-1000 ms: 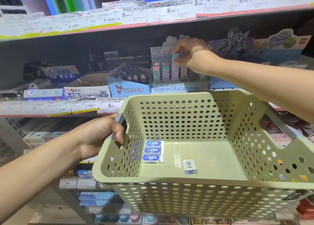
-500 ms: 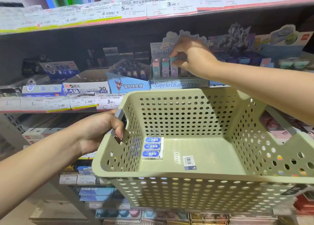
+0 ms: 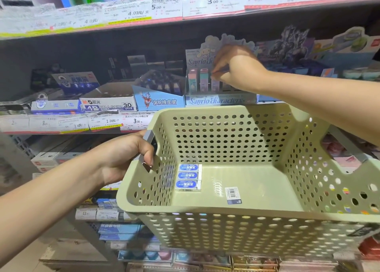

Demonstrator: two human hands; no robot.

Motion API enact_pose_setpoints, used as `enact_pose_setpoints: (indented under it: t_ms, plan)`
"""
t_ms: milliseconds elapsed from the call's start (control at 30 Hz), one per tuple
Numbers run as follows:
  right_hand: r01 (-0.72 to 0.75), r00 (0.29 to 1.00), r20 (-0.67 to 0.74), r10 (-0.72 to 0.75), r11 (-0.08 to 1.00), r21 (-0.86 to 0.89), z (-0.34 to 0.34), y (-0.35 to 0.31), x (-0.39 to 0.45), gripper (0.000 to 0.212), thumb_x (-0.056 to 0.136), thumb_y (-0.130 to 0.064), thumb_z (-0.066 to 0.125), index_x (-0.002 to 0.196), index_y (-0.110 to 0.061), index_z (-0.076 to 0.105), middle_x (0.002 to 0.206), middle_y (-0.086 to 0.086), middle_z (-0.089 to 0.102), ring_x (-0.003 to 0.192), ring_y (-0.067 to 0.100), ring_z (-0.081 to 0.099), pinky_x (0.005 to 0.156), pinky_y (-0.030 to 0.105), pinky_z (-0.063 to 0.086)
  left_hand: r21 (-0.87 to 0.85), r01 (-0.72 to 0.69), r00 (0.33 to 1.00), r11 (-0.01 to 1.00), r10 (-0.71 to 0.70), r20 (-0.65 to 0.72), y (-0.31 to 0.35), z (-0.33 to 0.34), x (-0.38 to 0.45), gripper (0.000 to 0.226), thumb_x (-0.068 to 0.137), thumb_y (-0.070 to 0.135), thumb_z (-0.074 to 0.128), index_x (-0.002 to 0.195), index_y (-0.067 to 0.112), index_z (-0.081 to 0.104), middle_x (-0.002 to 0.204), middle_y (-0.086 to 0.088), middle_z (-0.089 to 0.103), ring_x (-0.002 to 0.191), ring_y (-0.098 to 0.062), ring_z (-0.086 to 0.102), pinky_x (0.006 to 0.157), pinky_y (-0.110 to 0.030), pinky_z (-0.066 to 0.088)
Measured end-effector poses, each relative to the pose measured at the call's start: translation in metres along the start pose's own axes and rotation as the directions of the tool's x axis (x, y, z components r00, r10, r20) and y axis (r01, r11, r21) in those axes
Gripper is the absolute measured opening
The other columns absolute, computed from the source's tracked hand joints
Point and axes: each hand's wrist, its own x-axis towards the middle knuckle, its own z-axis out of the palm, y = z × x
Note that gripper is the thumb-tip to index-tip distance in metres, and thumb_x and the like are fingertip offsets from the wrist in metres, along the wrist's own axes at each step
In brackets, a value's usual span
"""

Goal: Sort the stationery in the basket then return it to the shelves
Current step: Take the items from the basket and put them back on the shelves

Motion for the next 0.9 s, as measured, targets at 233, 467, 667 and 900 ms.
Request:
enact_pose_setpoints:
  t_ms: [233,467,667,900]
  plan:
    - [-0.068,0.997,0.037,0.069,0.998,-0.016,-0.005,-0.004,-0.006,0.026,0.087,-0.012,0.055,0.107,-0.010,0.072,0.109,0.009,0.070,0.099,0.026,0.062,0.090,0.032,0.050,0.029,-0.009,1.000,1.000,0.009,0.004,0.001,0.001,-0.002,0.051,0.045,-0.011,0.041,0.084,0.014,0.062,0.068,-0.019,0.060,0.049,-0.028,0.058,0.047,-0.032,0.052]
    - [0.102,0.994,-0.054,-0.095,0.984,0.147,-0.009,-0.038,-0.038,0.012,0.081,-0.022,0.059,0.089,-0.017,0.067,0.081,-0.003,0.065,0.070,0.011,0.059,0.069,0.030,0.050,0.028,-0.003,1.000,1.000,0.004,-0.010,0.001,0.000,-0.003,0.048,0.049,-0.011,0.042,0.085,0.014,0.061,0.066,-0.017,0.060,0.049,-0.026,0.058,0.049,-0.029,0.052]
    - [0.147,0.866,0.426,-0.260,0.948,0.281,0.001,-0.080,-0.073,0.023,0.081,-0.015,0.063,0.059,-0.018,0.059,0.051,-0.010,0.053,0.045,0.003,0.046,0.052,0.015,0.037,0.039,-0.008,0.999,0.999,0.009,-0.036,-0.001,-0.001,-0.003,0.055,0.041,-0.008,0.040,0.086,0.016,0.061,0.062,-0.016,0.059,0.045,-0.025,0.056,0.049,-0.027,0.051]
    - [0.012,0.399,0.889,-0.225,0.970,0.241,0.055,-0.102,-0.100,0.018,0.080,-0.007,0.068,0.096,-0.002,0.071,0.077,0.009,0.066,0.067,0.017,0.058,0.067,0.023,0.050,0.071,-0.024,0.998,0.997,0.028,-0.052,-0.002,0.006,-0.006,0.049,0.048,-0.010,0.043,0.087,0.016,0.059,0.066,-0.016,0.057,0.051,-0.026,0.053,0.055,-0.029,0.044]
